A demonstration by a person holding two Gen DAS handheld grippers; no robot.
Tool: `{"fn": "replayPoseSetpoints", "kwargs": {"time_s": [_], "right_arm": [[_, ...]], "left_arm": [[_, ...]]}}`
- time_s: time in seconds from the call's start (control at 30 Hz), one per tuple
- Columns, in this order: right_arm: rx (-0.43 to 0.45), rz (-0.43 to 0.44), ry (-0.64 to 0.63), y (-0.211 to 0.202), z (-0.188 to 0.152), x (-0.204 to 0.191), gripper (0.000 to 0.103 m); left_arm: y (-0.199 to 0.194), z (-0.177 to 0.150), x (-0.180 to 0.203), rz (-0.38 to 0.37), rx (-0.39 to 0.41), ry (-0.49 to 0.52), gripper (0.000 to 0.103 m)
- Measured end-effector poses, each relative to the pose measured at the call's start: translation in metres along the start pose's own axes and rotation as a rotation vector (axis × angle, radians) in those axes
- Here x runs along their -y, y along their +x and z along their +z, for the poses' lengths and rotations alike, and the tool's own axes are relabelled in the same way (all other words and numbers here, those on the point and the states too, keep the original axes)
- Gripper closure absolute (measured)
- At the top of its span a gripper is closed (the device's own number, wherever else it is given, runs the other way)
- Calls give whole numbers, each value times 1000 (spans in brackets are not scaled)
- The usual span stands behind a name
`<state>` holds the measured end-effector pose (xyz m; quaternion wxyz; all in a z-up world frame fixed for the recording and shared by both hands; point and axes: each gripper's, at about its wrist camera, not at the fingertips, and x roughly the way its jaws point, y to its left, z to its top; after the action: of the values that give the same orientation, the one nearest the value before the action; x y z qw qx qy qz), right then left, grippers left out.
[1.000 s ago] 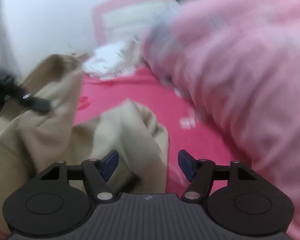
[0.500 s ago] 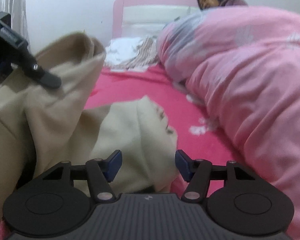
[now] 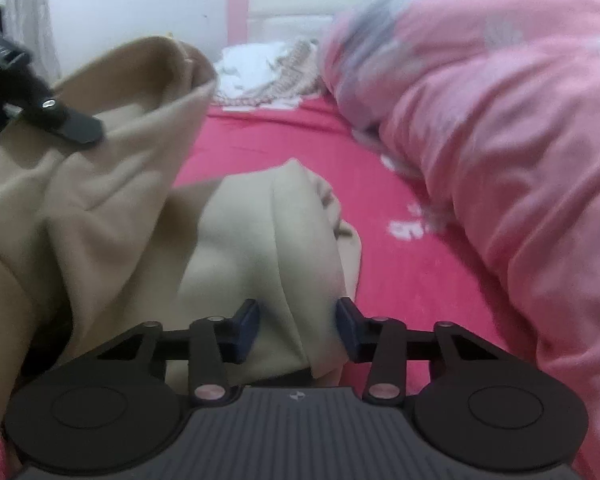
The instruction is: Fold clothes
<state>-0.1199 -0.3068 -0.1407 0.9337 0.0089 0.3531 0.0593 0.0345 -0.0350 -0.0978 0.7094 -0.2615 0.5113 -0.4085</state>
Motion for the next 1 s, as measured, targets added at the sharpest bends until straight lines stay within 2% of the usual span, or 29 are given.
{"fn": "replayPoseSetpoints", "kwargs": {"time_s": [0.07, 0.17, 0.23, 0.27, 0.33, 0.37, 0.4, 0.43, 0.47, 0.5, 0.6, 0.63, 0.7, 0.73, 0.8, 0.9, 0.93, 1.0], "right_arm": [[8, 0, 33, -2, 2, 4, 57], [44, -12, 13, -5, 3, 3, 49], [14, -9, -21, -1, 3, 0, 49], [-11, -4, -19, 2, 2, 0, 54], [-22, 11, 0, 2, 2, 0, 72], [-15, 25, 10, -2, 4, -1, 84], [-8, 38, 19, -6, 5, -2, 91], [-11, 64, 46, -8, 7, -1, 92], [-34, 114, 119, -9, 10, 5, 92], [-60, 187, 245, -8, 11, 16, 92], [-122, 486, 754, 1, 4, 63, 94], [-131, 611, 921, 6, -5, 74, 94], [-160, 803, 1188, 19, -27, 84, 94], [-179, 833, 1270, 24, -37, 87, 94], [-225, 695, 1280, 29, -52, 91, 94], [-218, 488, 1259, 27, -65, 102, 93], [-211, 446, 1230, 25, -64, 103, 93], [-204, 417, 1154, 22, -57, 101, 93]], "left_arm": [[0, 0, 1, 0, 0, 1, 92], [-1, -2, 2, 1, 2, -1, 92], [-1, -2, 2, 0, 2, -2, 92], [-1, -2, 3, 0, 3, -2, 92], [-2, -2, 3, 0, 4, -1, 92], [-2, -2, 3, 1, 4, 0, 92], [-2, -2, 2, 2, 5, -2, 92], [-2, -2, 2, 4, 6, -4, 92], [-2, -2, 1, 4, 7, -6, 92], [-2, -2, 1, 4, 7, -8, 92], [-1, -1, 2, 0, 7, -3, 92], [0, -1, 2, -2, 7, -1, 92], [0, 0, 2, -6, 6, -2, 92], [1, 0, 2, -6, 6, -4, 92], [2, 1, 1, -5, 5, -7, 92], [2, 1, 1, -9, 1, -6, 92], [2, 1, 2, -12, -1, -3, 92], [3, 1, 3, -22, -2, 0, 92]]}}
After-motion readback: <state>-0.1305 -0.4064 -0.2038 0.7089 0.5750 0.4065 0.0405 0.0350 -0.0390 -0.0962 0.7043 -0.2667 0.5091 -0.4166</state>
